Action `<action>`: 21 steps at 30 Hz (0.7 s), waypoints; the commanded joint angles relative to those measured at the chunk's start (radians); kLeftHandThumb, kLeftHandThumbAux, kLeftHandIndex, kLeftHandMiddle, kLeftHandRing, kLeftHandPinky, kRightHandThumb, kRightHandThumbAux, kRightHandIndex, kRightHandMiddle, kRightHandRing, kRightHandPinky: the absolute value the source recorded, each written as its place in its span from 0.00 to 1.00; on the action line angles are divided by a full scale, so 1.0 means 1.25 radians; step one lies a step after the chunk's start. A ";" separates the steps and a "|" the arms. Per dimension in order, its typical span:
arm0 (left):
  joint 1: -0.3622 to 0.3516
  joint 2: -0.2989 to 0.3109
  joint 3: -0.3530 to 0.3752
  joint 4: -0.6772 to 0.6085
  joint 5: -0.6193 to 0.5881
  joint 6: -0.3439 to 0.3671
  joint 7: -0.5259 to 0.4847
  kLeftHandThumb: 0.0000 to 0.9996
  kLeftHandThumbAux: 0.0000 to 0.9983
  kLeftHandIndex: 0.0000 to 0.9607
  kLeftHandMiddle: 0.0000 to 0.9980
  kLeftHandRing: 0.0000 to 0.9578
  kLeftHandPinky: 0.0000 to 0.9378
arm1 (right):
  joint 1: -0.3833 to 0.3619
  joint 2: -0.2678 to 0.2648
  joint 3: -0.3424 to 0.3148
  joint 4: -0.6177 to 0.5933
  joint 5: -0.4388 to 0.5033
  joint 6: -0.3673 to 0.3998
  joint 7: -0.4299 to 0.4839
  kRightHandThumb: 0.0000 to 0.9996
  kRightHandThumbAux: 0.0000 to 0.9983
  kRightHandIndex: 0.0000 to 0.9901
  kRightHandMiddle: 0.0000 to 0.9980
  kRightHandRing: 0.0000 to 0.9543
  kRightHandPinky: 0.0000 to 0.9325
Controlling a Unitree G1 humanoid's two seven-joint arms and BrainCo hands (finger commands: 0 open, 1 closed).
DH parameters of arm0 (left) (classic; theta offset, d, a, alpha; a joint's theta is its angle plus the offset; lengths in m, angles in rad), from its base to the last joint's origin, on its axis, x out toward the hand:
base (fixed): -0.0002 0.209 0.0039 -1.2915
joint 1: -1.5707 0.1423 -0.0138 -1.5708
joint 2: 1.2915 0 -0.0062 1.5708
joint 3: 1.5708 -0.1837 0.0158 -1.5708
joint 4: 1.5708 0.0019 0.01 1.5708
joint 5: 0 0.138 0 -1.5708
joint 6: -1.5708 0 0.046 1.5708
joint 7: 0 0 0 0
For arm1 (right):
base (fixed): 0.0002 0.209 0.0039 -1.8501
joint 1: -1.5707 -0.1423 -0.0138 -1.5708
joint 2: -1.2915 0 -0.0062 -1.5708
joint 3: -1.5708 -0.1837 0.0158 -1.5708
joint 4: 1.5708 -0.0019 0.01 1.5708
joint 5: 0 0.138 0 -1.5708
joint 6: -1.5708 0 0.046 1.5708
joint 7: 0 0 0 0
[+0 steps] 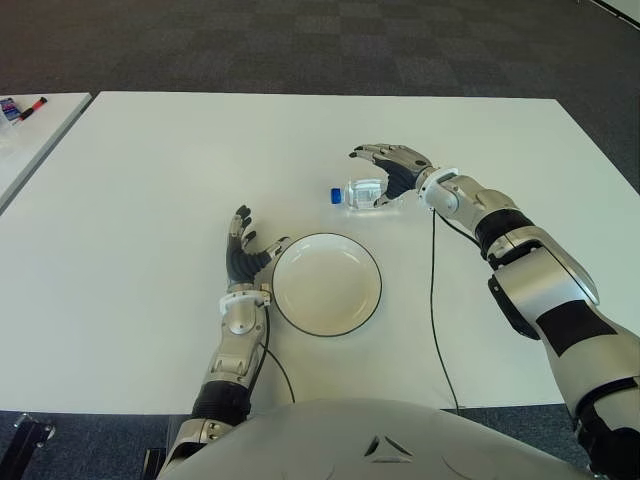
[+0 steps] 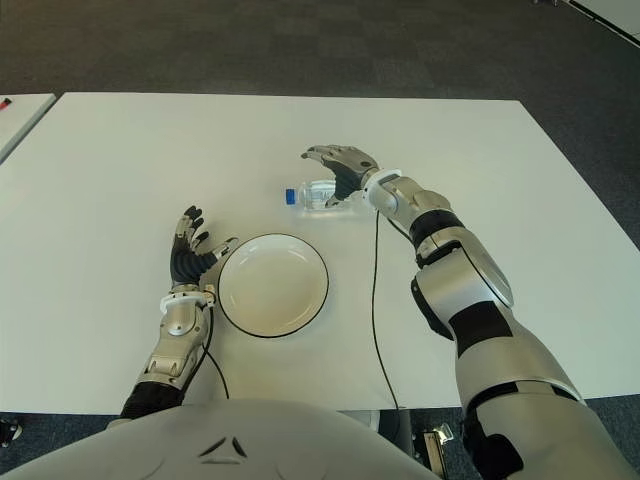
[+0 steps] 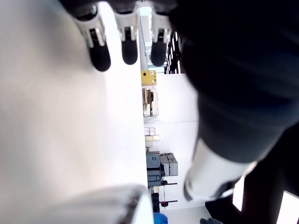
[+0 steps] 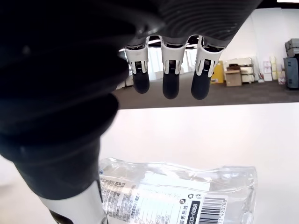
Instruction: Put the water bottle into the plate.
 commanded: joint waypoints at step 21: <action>0.031 -0.040 -0.012 0.007 0.004 0.016 0.000 0.00 0.92 0.10 0.11 0.11 0.15 | -0.006 0.075 0.005 0.048 -0.001 0.076 0.007 0.00 0.87 0.03 0.09 0.12 0.17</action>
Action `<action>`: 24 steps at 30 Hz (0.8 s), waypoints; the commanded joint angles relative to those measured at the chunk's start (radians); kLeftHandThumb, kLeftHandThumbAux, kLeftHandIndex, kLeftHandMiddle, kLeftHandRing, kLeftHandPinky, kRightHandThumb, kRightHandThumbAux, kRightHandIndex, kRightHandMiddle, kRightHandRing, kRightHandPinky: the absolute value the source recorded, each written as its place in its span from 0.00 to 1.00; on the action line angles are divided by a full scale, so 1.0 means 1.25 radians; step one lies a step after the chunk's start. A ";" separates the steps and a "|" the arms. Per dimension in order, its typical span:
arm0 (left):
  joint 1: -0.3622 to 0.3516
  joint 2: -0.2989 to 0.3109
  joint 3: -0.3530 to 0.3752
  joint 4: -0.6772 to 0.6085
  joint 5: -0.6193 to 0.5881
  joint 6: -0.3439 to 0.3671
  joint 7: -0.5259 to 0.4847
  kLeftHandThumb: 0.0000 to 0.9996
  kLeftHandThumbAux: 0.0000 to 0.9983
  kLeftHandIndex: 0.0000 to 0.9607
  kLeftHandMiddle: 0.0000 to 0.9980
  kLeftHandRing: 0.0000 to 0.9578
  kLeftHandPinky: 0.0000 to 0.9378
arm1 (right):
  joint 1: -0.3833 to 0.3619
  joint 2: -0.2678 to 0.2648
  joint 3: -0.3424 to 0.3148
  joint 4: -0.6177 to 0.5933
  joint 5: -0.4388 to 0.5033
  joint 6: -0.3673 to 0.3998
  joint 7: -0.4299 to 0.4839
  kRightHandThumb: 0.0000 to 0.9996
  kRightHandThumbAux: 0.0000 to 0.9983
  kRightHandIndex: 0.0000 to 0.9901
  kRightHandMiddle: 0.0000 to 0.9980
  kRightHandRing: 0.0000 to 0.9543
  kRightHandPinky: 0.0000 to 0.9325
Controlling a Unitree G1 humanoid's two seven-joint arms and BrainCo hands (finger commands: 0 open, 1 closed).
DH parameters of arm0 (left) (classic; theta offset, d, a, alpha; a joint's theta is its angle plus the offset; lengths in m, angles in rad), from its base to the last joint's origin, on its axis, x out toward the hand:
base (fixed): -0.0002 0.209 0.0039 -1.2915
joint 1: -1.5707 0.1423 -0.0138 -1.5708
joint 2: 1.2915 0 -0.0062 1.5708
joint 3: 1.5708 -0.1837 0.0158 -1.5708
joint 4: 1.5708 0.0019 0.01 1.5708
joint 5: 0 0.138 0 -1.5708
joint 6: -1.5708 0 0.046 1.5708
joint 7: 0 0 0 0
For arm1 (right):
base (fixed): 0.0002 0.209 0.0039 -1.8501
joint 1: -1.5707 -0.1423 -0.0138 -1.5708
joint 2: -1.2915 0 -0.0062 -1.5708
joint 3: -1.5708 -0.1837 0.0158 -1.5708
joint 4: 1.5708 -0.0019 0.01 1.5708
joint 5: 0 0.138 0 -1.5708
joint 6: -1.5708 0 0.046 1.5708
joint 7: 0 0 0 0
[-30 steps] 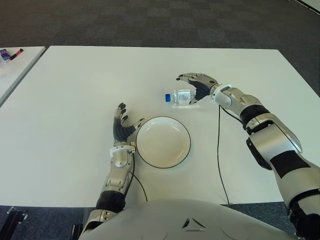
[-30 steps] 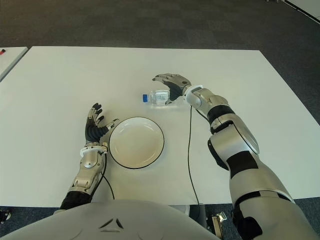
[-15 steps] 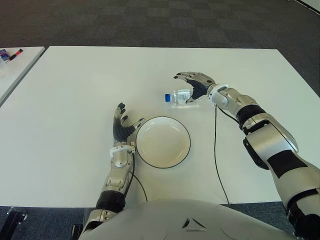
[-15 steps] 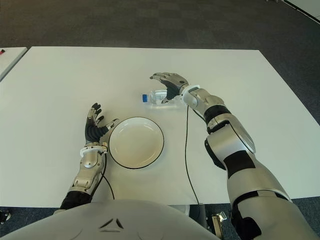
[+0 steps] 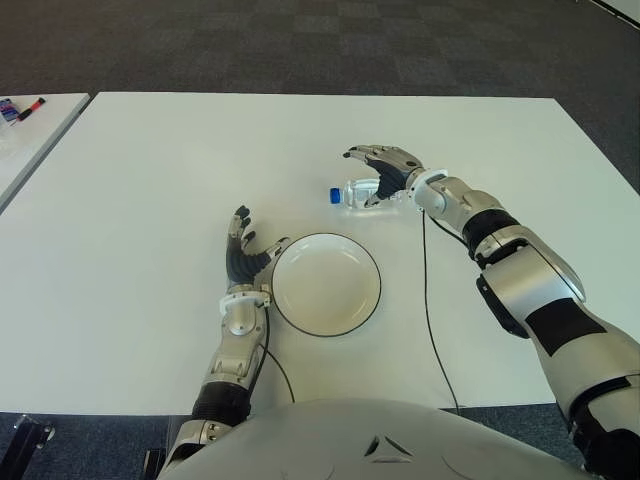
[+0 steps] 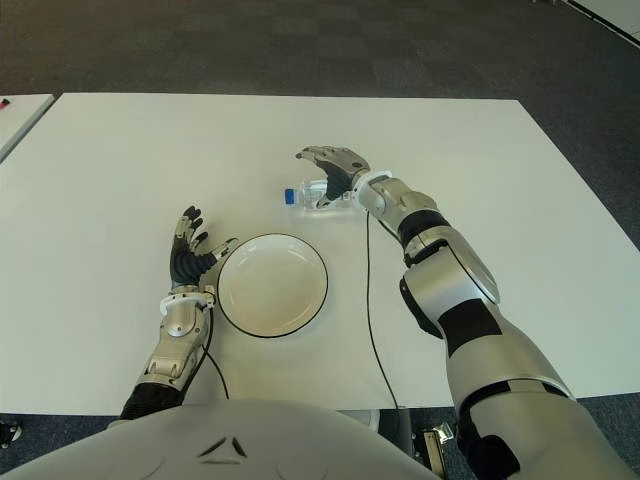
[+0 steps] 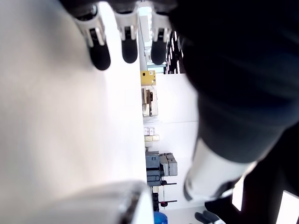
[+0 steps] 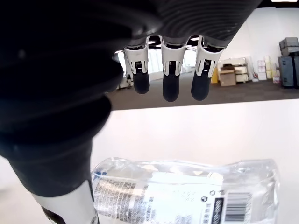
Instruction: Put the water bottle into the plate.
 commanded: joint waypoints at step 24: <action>0.088 -0.059 -0.038 -0.104 0.006 0.088 0.027 0.00 0.95 0.12 0.12 0.11 0.15 | 0.075 0.055 0.008 0.023 0.006 0.047 0.037 0.00 0.88 0.04 0.11 0.14 0.20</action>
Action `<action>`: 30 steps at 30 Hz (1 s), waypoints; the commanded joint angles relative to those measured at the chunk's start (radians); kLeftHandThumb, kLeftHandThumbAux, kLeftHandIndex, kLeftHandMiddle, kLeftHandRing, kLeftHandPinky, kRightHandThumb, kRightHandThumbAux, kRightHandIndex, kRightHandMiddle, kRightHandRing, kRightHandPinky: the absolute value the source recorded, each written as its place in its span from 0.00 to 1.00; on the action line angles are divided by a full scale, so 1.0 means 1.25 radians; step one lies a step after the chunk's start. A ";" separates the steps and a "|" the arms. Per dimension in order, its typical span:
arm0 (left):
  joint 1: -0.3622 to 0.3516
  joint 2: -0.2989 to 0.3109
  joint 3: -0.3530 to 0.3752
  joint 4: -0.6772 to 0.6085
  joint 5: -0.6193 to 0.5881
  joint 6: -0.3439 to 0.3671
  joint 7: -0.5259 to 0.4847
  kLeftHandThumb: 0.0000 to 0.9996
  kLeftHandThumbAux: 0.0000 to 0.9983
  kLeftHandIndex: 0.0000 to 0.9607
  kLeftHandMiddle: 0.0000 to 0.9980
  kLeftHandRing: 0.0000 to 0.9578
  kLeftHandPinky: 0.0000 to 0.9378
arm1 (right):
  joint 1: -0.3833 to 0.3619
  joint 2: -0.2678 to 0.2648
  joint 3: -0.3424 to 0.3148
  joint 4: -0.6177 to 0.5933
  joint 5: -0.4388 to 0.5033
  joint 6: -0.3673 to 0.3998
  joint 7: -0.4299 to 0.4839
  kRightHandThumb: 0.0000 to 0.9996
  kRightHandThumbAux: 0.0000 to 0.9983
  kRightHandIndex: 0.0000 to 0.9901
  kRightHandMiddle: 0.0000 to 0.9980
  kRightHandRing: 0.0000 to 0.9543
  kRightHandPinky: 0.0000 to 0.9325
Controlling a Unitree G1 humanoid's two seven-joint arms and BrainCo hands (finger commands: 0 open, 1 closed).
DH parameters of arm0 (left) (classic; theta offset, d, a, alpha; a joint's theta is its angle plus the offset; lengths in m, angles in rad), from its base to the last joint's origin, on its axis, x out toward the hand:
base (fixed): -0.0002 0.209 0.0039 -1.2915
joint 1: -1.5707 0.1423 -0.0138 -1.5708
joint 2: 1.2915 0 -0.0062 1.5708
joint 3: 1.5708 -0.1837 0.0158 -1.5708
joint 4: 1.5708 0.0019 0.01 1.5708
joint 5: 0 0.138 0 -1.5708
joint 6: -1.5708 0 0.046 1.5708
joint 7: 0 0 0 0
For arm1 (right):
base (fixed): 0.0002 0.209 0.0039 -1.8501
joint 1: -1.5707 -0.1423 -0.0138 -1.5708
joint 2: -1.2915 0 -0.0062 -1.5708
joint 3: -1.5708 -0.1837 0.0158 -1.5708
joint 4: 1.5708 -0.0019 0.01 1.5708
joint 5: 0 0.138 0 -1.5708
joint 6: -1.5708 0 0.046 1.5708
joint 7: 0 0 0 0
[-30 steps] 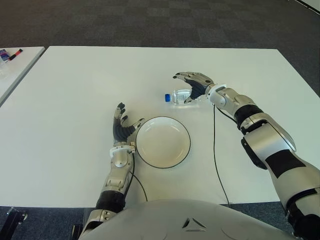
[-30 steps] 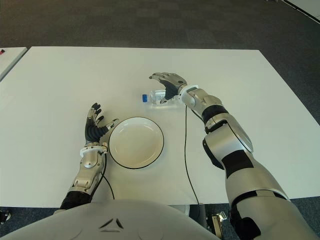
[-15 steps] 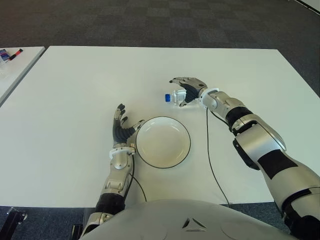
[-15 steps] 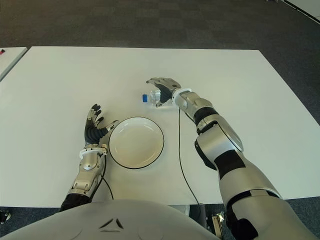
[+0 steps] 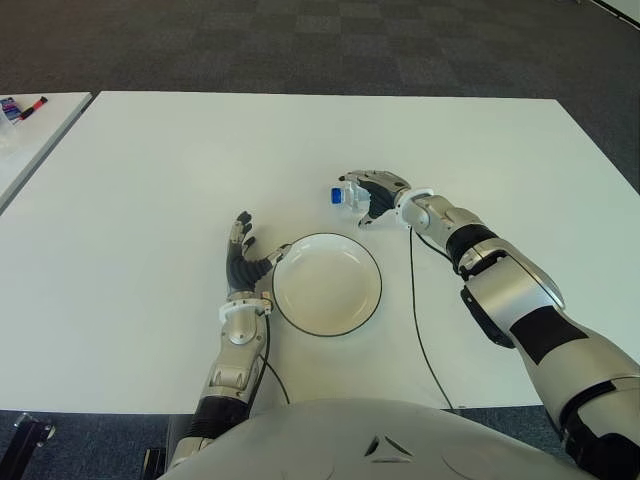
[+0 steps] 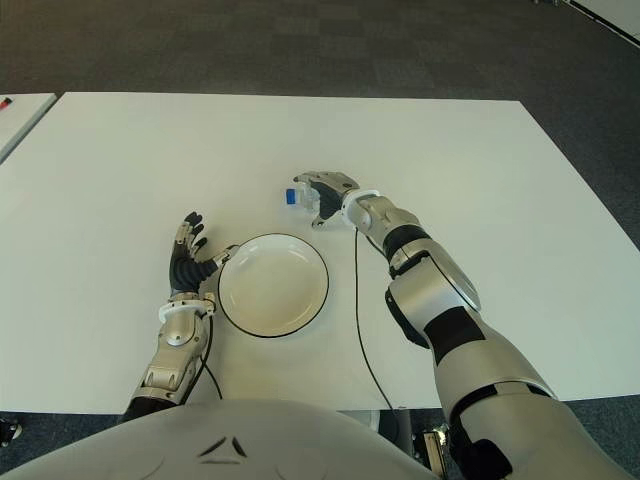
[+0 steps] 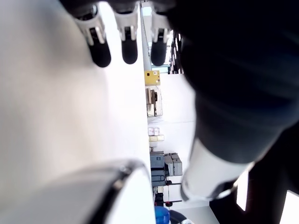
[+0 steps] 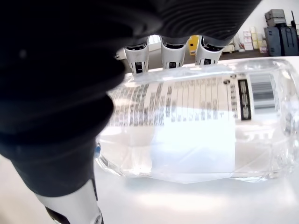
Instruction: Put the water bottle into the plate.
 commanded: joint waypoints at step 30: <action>0.042 -0.053 -0.013 -0.020 -0.002 0.018 0.012 0.00 0.97 0.13 0.13 0.12 0.15 | 0.091 -0.065 -0.037 -0.140 0.066 -0.229 0.057 0.00 0.84 0.06 0.15 0.17 0.20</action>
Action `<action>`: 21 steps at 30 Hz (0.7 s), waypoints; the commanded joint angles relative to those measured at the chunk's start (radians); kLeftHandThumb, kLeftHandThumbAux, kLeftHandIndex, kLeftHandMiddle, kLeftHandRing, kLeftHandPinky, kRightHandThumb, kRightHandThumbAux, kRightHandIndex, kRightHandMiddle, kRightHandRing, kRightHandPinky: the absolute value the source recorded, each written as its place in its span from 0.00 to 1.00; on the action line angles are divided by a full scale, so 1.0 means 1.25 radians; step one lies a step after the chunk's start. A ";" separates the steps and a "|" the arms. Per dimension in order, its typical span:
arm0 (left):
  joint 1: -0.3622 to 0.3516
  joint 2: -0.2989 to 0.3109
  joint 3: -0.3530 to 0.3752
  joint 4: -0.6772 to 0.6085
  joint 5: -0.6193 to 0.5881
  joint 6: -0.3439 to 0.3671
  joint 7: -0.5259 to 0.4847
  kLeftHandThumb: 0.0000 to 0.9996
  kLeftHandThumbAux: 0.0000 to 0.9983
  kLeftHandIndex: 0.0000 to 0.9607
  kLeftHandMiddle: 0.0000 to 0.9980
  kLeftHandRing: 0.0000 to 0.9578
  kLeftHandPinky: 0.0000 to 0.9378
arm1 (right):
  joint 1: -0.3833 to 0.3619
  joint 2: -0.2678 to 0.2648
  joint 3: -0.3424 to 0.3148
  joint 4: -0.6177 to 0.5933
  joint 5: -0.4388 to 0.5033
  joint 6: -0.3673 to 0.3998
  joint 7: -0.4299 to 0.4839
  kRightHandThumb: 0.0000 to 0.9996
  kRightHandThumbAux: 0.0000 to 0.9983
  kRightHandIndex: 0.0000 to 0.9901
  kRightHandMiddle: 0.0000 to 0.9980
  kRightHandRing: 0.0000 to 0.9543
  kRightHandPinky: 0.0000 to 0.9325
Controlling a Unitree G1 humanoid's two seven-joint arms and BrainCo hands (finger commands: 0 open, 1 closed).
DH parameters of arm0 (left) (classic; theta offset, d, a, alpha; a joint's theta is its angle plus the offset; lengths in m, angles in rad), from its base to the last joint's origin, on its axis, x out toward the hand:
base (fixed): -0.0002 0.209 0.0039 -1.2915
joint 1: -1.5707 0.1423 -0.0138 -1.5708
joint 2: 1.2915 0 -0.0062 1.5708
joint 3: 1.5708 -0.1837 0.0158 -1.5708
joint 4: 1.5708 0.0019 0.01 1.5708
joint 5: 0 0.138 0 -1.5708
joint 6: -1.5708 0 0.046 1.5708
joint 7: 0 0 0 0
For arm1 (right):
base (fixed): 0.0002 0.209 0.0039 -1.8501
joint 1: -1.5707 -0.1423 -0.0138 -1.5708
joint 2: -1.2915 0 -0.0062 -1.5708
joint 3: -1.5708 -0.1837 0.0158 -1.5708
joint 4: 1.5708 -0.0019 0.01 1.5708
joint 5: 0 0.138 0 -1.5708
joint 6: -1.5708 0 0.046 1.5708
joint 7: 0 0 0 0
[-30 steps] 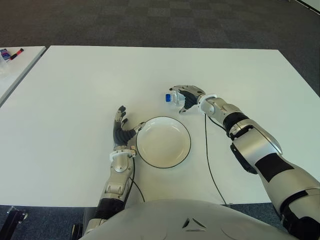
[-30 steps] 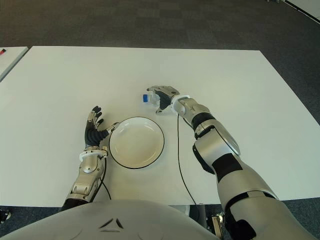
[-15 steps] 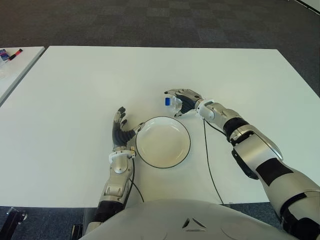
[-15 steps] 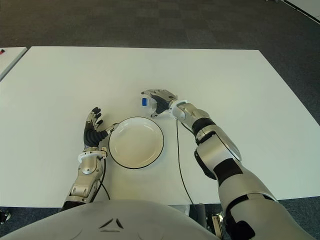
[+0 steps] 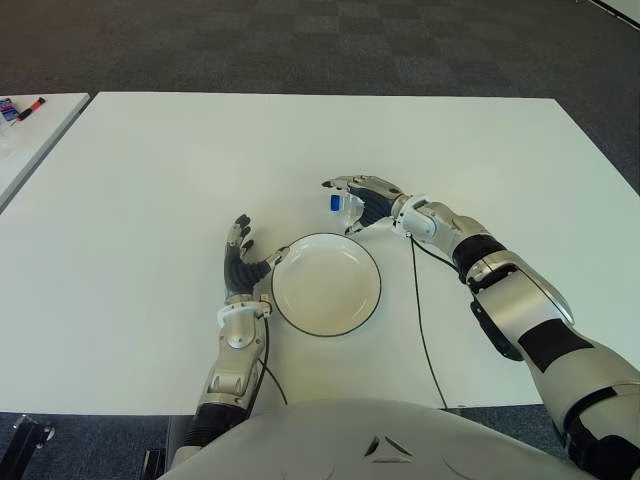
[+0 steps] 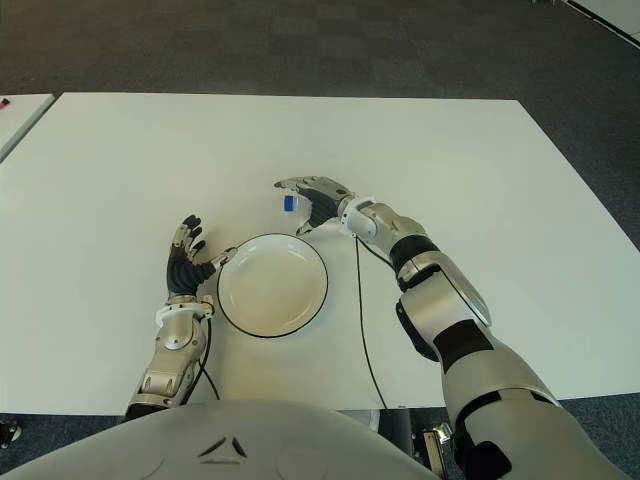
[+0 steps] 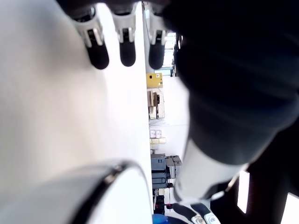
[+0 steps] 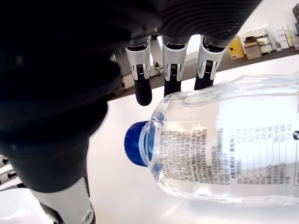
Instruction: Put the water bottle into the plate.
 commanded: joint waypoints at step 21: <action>0.009 -0.046 0.002 0.030 -0.018 0.003 -0.003 0.00 0.98 0.12 0.13 0.12 0.14 | 0.065 -0.057 -0.024 -0.137 0.020 -0.056 0.067 0.00 0.86 0.00 0.11 0.13 0.16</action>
